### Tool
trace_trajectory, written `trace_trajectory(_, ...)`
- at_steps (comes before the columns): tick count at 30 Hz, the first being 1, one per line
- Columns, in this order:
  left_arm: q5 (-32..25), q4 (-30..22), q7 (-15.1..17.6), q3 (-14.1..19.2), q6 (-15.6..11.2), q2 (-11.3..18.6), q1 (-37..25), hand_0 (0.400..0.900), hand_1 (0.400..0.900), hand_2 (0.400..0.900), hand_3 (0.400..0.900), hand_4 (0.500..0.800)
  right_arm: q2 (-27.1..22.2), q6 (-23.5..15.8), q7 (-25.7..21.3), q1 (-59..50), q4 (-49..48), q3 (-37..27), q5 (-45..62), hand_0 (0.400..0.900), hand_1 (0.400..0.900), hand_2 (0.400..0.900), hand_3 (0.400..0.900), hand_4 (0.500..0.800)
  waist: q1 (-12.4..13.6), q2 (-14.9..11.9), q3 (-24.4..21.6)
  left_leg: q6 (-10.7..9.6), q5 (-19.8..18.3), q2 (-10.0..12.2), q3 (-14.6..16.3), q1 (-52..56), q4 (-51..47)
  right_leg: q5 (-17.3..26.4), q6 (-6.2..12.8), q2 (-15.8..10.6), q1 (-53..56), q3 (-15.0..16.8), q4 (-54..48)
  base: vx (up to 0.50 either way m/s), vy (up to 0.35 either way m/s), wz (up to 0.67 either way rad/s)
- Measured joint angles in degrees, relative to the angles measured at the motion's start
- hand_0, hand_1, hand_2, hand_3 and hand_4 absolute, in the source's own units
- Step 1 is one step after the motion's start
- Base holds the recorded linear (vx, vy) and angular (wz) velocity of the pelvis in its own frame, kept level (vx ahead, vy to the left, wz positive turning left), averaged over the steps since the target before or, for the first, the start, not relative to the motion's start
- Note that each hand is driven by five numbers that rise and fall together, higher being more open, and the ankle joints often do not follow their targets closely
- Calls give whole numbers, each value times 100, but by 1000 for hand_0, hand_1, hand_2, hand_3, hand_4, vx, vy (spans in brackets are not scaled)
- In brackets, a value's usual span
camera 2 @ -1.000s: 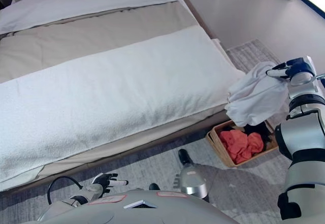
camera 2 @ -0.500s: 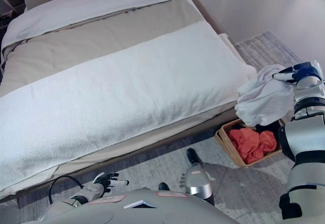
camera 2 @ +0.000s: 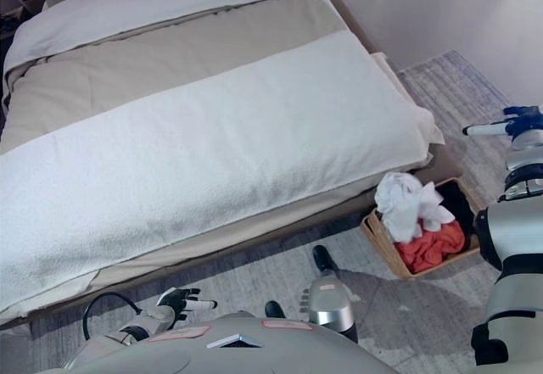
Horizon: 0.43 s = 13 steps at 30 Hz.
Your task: Put the clothes on the bed into the basket.
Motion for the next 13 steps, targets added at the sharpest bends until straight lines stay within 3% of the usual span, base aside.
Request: trace_trajectory(13, 45, -1, 1, 0, -3, -4, -24, 900, 900, 900, 900, 800, -8, -2, -1, 0, -34, -8, 1, 900, 900, 900, 900, 800, 11, -21, 14, 19, -12, -13, -117, -39, 3, 2, -3, -54, 9, -109, -1, -10, -7, 8)
